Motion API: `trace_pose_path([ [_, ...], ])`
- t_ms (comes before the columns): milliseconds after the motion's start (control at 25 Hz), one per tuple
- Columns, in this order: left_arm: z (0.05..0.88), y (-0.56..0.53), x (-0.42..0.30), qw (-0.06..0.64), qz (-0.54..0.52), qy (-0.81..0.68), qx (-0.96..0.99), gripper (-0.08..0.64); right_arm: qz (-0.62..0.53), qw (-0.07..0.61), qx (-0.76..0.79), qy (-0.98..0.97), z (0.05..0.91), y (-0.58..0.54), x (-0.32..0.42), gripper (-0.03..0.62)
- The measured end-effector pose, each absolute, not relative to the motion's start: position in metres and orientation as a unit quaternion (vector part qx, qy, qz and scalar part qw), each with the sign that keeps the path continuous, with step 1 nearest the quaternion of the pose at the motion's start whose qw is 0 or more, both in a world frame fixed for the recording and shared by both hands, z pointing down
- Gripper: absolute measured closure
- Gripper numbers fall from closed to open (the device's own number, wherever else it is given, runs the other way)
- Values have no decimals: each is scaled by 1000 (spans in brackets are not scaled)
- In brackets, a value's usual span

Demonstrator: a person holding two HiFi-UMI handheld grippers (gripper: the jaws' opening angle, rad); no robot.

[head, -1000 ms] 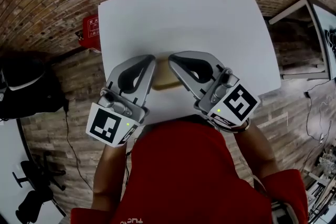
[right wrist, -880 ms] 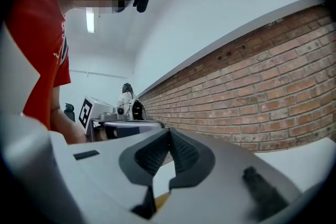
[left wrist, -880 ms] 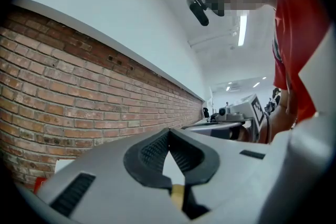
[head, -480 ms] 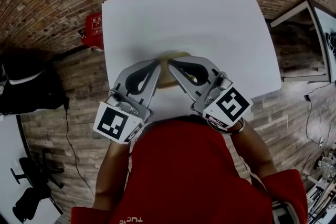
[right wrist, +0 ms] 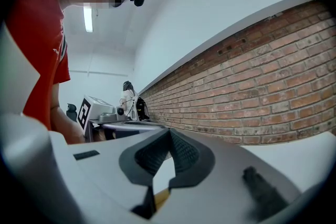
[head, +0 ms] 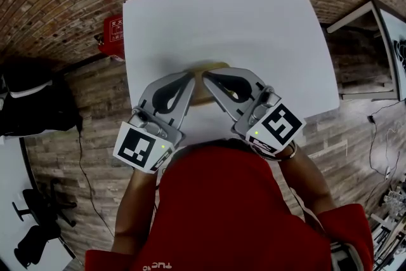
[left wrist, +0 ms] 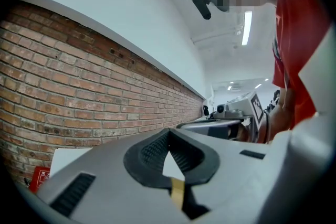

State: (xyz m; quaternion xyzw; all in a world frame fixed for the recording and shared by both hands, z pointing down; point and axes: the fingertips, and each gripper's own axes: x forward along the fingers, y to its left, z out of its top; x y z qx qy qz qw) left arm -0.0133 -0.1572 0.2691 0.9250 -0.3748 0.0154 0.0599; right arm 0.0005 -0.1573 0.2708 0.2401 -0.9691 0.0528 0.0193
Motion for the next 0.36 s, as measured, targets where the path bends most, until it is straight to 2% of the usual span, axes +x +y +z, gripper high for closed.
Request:
trace_pose_path([
  [360,270,-155,-16,65,18,-377,924,545,53,22,229,-972,272,-153,-4,565],
])
